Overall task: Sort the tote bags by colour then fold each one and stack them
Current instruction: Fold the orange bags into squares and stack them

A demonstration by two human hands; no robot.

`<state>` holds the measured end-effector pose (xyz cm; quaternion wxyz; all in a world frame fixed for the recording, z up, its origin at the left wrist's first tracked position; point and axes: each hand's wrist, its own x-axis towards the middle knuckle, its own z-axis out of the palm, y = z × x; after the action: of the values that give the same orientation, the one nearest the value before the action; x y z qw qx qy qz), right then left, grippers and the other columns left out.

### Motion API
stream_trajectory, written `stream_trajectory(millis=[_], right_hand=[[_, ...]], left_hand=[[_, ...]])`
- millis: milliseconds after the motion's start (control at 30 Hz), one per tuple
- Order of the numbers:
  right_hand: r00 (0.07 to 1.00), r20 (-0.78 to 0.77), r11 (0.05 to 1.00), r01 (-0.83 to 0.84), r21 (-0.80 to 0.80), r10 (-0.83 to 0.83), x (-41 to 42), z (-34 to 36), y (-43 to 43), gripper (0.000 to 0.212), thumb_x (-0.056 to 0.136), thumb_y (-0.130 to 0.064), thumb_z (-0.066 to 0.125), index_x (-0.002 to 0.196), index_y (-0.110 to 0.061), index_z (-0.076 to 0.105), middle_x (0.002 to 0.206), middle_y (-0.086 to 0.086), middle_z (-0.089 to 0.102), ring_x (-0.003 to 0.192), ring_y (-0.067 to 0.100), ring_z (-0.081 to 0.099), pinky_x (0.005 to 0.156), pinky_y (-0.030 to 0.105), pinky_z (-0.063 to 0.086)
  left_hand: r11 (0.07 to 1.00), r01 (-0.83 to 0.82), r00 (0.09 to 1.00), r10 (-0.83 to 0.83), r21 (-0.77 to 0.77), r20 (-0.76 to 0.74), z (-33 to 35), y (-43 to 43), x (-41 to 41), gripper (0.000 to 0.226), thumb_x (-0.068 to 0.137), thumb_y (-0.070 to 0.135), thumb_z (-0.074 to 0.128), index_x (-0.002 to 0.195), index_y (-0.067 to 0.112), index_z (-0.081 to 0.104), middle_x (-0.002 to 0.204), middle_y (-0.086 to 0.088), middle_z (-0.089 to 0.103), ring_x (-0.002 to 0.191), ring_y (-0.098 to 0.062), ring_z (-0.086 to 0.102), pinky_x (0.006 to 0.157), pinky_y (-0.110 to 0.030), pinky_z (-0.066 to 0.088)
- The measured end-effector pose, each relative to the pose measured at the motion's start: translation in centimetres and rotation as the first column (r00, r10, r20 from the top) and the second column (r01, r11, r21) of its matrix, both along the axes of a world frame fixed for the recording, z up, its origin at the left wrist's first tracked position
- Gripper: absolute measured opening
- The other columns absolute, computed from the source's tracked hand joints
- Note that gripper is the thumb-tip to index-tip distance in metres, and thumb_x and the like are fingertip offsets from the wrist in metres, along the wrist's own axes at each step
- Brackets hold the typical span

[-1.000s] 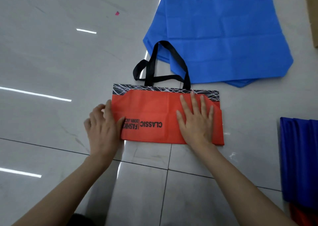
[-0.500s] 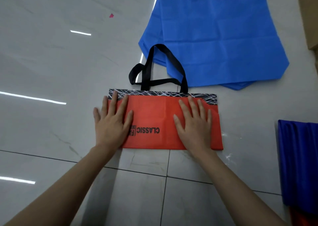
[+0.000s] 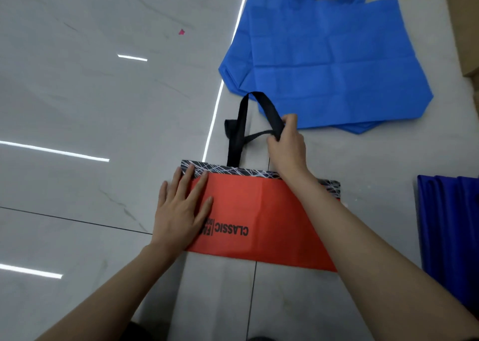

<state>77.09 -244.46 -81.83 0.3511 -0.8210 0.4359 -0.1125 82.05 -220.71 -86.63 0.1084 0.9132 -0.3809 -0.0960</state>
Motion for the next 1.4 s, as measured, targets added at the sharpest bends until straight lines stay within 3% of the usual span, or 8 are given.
stream_trajectory(millis=[100,200,433,733,933,1067,1200,1400], right_hand=[[0.934,0.358,0.98,-0.075,0.187,0.003,-0.3,2.2,0.8,0.04,0.087,-0.002,0.054,0.123,-0.012,0.042,0.079,-0.005,0.051,0.067,0.005,0.052,0.064,0.02,0.042],[0.869,0.484,0.988,-0.147,0.05,0.105,-3.0,3.1,3.0,0.046,0.086,-0.006,0.057,0.129,-0.015,0.043,0.087,-0.006,0.053,0.081,0.01,0.056,0.077,0.022,0.045],[0.883,0.116,0.831,-0.373,-0.413,0.454,-13.3,-3.3,9.0,0.042,0.07,-0.002,0.049,0.11,-0.015,0.055,0.102,0.003,0.058,0.108,0.021,0.048,0.1,0.048,0.033],[0.944,-0.146,0.864,-0.33,-0.381,0.296,-14.5,-5.2,9.3,0.052,0.083,-0.019,0.037,0.132,-0.015,0.053,0.139,0.007,0.05,0.132,0.029,0.033,0.105,0.047,0.031],[0.853,-0.119,0.789,-0.517,-0.333,0.508,-14.1,-5.8,6.2,0.047,0.084,-0.018,0.038,0.126,-0.015,0.059,0.139,0.005,0.05,0.134,0.025,0.031,0.106,0.047,0.026],[0.812,-0.074,0.774,-0.576,-0.263,0.579,-13.6,-5.5,4.6,0.048,0.083,-0.017,0.039,0.127,-0.015,0.058,0.141,0.004,0.048,0.136,0.021,0.03,0.108,0.044,0.025],[0.833,-0.1,0.776,-0.545,-0.319,0.544,-13.8,-5.1,4.9,0.055,0.08,-0.014,0.039,0.134,-0.019,0.051,0.145,0.0,0.044,0.139,0.024,0.026,0.113,0.044,0.023],[0.749,-0.176,0.667,-0.653,-0.359,0.638,-14.4,-4.4,5.5,0.077,0.072,-0.007,0.034,0.146,-0.027,0.028,0.152,-0.005,0.032,0.142,0.021,0.022,0.115,0.038,0.016]], left_hand=[[1.0,-0.012,1.0,0.012,-0.001,-0.016,0.0,0.6,-1.0,0.06,0.092,0.053,0.024,0.146,0.027,0.031,0.155,-0.001,0.022,0.144,-0.022,0.013,0.112,-0.046,0.015],[0.998,-0.065,0.997,0.066,0.026,-0.04,0.1,0.3,-1.6,0.062,0.092,0.056,0.017,0.147,0.029,0.024,0.157,0.0,0.016,0.145,-0.021,0.009,0.113,-0.043,0.013],[0.974,-0.209,0.977,0.212,0.091,-0.019,0.6,-1.6,-2.7,0.069,0.09,0.057,0.016,0.147,0.019,0.029,0.155,-0.01,0.02,0.142,-0.031,0.018,0.108,-0.045,0.023],[0.929,-0.369,0.927,0.364,0.041,0.093,4.2,-4.0,-0.8,0.035,0.094,0.034,0.045,0.11,0.006,0.06,0.118,-0.019,0.053,0.109,-0.037,0.043,0.093,-0.044,0.027],[0.978,-0.191,0.856,0.123,-0.085,-0.502,4.8,-8.3,3.3,0.061,0.082,0.052,0.062,0.124,0.009,0.05,0.115,-0.009,0.057,0.107,-0.027,0.056,0.095,-0.044,0.044],[0.984,-0.164,0.851,0.179,0.075,-0.493,4.5,-10.2,4.1,0.038,0.078,0.046,0.07,0.077,0.011,0.055,0.074,-0.002,0.053,0.08,-0.025,0.053,0.064,-0.033,0.04],[0.988,-0.127,0.828,0.058,-0.086,-0.558,4.3,-9.5,3.8,0.045,0.084,0.031,0.068,0.06,0.011,0.035,0.057,-0.004,0.031,0.06,-0.02,0.032,0.054,-0.032,0.022],[0.879,-0.47,0.476,0.177,-0.08,-0.861,3.8,-7.3,4.0,0.034,0.085,0.032,0.066,0.067,0.009,0.05,0.063,-0.009,0.048,0.055,-0.016,0.044,0.052,-0.024,0.037]])
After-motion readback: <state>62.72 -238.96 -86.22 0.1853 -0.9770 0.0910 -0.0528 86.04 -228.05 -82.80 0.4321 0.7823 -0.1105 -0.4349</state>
